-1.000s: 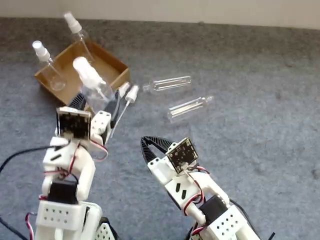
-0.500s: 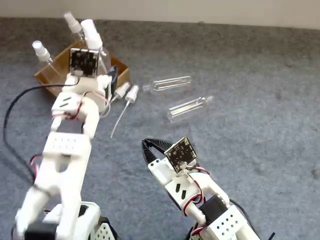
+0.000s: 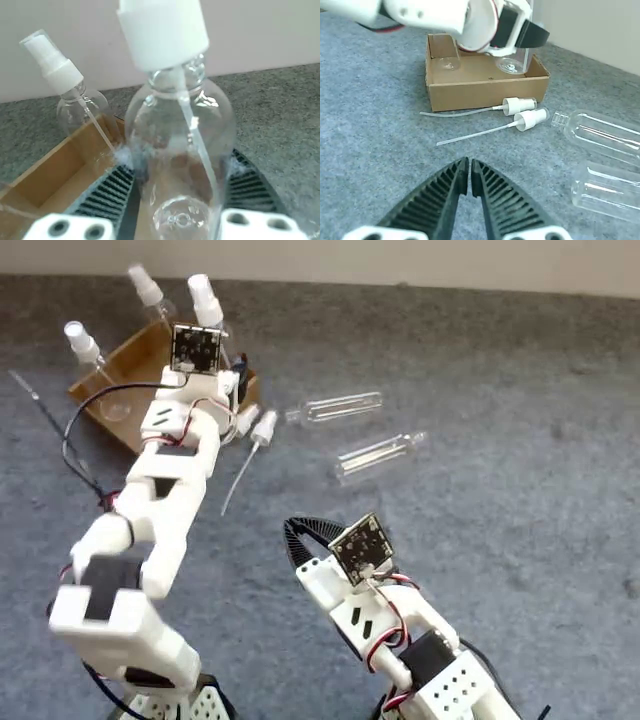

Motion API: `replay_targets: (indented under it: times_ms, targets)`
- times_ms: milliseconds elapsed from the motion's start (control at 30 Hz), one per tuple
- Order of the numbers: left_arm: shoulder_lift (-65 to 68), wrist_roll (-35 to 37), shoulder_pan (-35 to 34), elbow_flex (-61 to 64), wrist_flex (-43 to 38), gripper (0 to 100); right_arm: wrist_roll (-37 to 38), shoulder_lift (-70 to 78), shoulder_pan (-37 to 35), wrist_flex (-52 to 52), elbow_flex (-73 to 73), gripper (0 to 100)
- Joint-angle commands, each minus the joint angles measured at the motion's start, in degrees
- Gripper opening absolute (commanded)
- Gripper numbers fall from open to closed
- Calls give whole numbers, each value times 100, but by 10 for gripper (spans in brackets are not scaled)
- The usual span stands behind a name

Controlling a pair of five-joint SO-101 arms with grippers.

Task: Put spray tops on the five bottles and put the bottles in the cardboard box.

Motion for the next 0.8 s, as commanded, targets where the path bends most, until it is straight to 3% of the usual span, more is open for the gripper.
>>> replay_targets:
  times_ms: [0, 400, 767]
  targets:
    - [681, 53, -171, -1103, -246, 89, 53, -4, 92, 22, 971, 12]
    - [1947, 62, -330, -2026, -308, 88, 53, -4, 92, 22, 971, 12]
    - [2624, 62, -321, -1947, -1688, 88, 53, 4, 92, 31, 971, 12]
